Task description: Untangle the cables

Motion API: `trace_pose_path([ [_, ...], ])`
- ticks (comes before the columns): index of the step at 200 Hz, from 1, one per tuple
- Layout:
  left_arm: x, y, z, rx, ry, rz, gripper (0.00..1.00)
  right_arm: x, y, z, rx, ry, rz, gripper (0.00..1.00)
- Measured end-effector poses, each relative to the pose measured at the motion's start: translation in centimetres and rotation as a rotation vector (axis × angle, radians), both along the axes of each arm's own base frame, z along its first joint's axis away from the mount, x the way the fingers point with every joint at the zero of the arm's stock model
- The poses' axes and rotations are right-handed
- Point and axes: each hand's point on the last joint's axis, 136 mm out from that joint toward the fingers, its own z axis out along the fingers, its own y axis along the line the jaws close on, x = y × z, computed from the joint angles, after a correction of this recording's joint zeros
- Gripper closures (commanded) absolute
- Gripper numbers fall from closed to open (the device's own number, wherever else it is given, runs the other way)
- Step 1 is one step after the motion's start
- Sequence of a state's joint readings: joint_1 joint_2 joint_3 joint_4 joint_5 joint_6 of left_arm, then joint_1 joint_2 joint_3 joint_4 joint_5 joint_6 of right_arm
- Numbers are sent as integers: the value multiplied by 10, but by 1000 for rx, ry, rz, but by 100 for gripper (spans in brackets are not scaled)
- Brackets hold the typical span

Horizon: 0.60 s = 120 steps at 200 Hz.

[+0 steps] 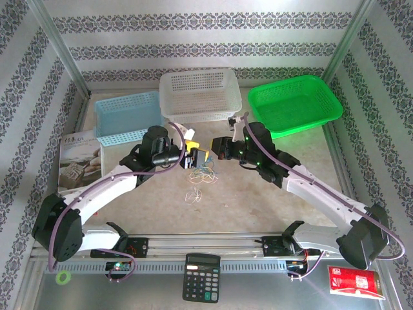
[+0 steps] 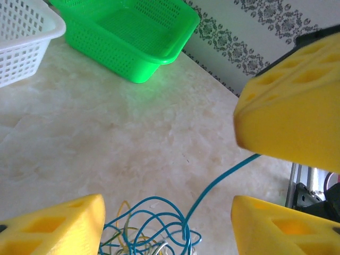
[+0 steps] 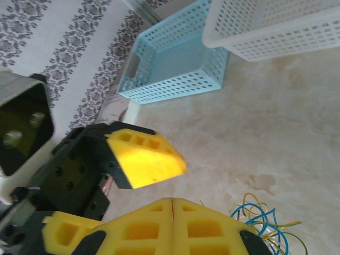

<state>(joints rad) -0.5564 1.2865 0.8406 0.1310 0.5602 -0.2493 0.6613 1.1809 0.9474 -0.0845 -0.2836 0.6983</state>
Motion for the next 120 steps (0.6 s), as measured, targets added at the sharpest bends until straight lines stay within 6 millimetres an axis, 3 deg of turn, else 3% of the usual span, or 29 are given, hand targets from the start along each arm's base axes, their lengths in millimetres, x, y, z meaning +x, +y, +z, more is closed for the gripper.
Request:
trace_pose_path([
  [56,-1,-6,-5,-2,6,-35,44,4,7,-1,11,13,33,100],
  [120,2,-10,-4,-16,-1,-49,77,3,12,-1,27,21,55,100],
])
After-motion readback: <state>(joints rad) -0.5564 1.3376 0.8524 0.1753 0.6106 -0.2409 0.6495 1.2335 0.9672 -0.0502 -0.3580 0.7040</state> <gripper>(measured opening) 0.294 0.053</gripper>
